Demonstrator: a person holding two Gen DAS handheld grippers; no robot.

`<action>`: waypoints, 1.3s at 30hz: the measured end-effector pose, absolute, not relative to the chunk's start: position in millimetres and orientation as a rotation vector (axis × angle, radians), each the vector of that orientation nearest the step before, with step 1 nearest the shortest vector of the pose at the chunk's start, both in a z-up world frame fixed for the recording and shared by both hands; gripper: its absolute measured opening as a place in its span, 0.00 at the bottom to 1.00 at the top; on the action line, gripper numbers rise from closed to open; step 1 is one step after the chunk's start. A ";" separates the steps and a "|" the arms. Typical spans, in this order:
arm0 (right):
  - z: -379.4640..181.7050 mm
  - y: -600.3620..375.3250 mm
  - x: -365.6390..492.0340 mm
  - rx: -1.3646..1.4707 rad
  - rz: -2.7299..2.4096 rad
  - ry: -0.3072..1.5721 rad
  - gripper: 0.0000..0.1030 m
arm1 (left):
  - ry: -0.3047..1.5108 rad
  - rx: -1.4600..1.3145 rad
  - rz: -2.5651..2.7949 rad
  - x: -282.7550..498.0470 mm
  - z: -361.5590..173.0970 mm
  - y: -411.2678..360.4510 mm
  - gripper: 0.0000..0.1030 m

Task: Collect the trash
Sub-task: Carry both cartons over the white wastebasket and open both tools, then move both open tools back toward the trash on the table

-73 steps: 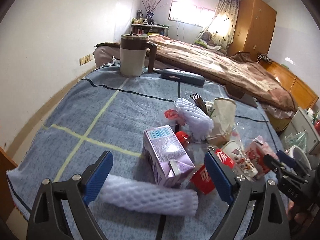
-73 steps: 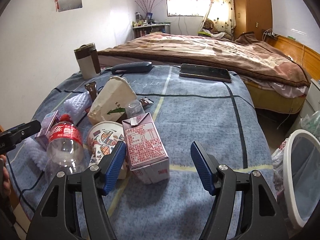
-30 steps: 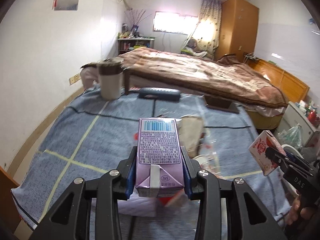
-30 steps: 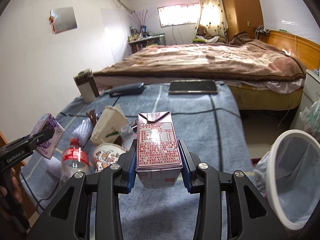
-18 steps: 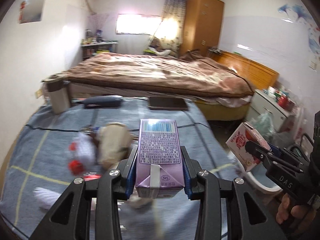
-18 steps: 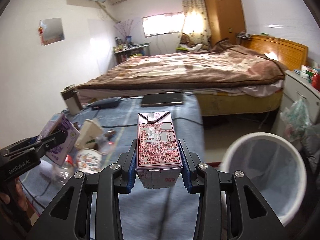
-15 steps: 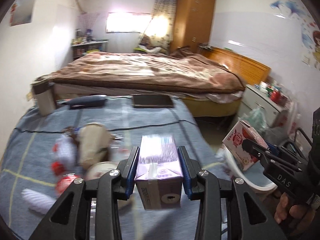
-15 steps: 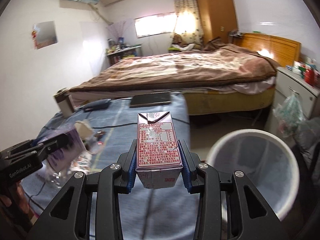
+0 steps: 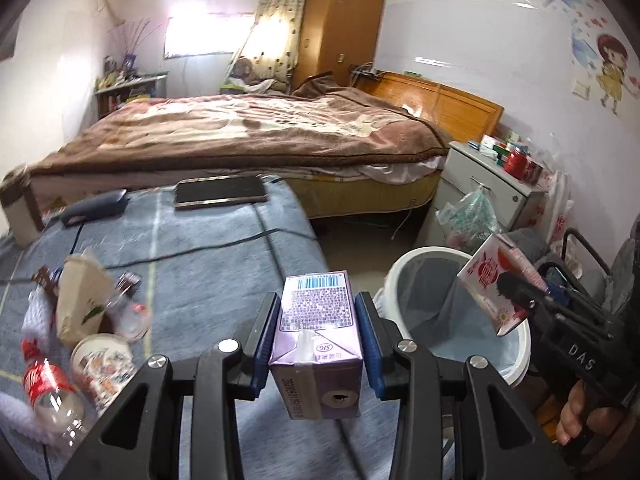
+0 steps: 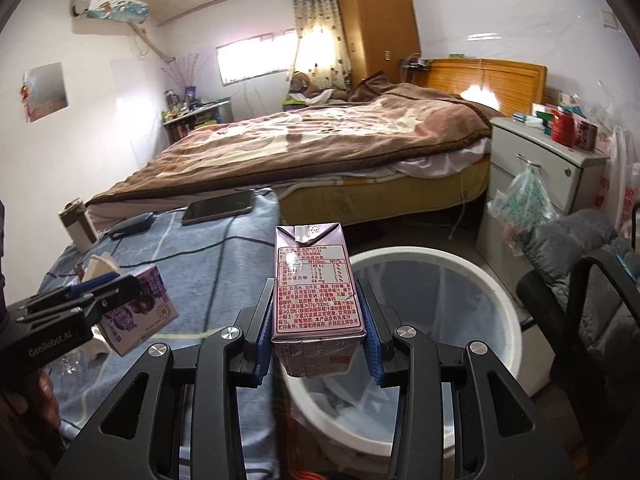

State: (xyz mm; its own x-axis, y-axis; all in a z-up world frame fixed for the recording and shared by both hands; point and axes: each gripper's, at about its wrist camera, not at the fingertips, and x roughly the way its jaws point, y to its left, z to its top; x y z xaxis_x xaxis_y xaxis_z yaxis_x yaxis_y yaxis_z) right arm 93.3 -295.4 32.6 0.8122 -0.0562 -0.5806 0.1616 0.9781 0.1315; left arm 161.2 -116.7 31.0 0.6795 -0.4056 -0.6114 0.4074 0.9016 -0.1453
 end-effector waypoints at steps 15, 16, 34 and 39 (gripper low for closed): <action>-4.1 -360.2 96.2 0.207 -0.252 0.762 0.39 | 0.767 0.079 -0.661 160.2 9.6 -233.0 0.45; -5.4 -362.8 95.6 0.211 -0.259 0.769 0.39 | 0.776 0.079 -0.674 161.1 8.0 -236.3 0.55; 4.1 -359.0 78.5 0.225 -0.279 0.726 0.63 | 0.755 0.023 -0.622 153.0 12.6 -203.5 0.62; 12.5 -341.6 75.4 0.220 -0.253 0.686 0.63 | 0.722 0.017 -0.563 143.7 16.7 -170.3 0.63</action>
